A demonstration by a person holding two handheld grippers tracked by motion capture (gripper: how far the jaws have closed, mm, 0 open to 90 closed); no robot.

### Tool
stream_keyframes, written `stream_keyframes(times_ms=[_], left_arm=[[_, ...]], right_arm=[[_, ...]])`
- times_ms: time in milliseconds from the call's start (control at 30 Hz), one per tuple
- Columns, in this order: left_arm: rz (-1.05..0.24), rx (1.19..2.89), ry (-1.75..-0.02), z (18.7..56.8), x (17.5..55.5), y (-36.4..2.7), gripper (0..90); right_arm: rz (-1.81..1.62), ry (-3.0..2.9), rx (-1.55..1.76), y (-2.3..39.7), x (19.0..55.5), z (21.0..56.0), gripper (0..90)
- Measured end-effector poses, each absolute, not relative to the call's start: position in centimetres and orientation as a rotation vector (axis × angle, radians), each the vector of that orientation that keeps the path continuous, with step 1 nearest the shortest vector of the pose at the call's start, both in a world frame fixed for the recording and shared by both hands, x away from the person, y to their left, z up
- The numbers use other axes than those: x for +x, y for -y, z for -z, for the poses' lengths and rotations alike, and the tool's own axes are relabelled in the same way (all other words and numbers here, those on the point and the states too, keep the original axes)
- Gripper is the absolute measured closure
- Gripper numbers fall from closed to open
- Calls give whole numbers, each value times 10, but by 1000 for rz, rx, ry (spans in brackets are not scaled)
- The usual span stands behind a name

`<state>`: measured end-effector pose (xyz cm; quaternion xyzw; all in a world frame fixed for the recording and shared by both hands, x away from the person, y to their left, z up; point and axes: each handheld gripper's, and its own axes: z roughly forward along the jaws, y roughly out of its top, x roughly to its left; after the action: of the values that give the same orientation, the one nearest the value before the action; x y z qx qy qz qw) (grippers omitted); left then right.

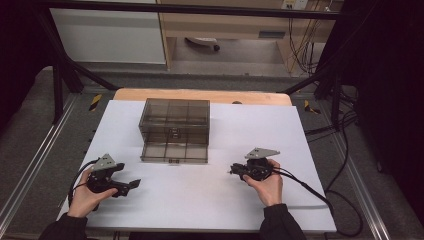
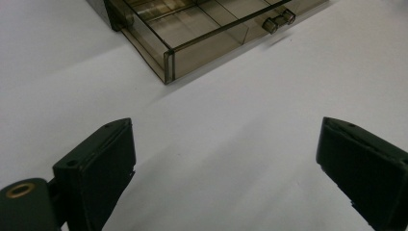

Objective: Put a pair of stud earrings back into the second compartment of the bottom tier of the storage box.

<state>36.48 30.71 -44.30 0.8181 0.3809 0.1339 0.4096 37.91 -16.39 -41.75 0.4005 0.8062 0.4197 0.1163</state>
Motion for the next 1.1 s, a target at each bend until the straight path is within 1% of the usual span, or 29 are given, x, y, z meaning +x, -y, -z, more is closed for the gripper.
stream_keyframes(times_ms=[467, 1100], left_arm=[[-339, 2058, -962, 443, 365, -308, 62], [-336, 2053, -966, 443, 365, -309, 63]], right_arm=[[-1262, -2361, 1138, 136, 391, 404, 825], [-1288, -2364, 1088, 92, 408, 397, 825]])
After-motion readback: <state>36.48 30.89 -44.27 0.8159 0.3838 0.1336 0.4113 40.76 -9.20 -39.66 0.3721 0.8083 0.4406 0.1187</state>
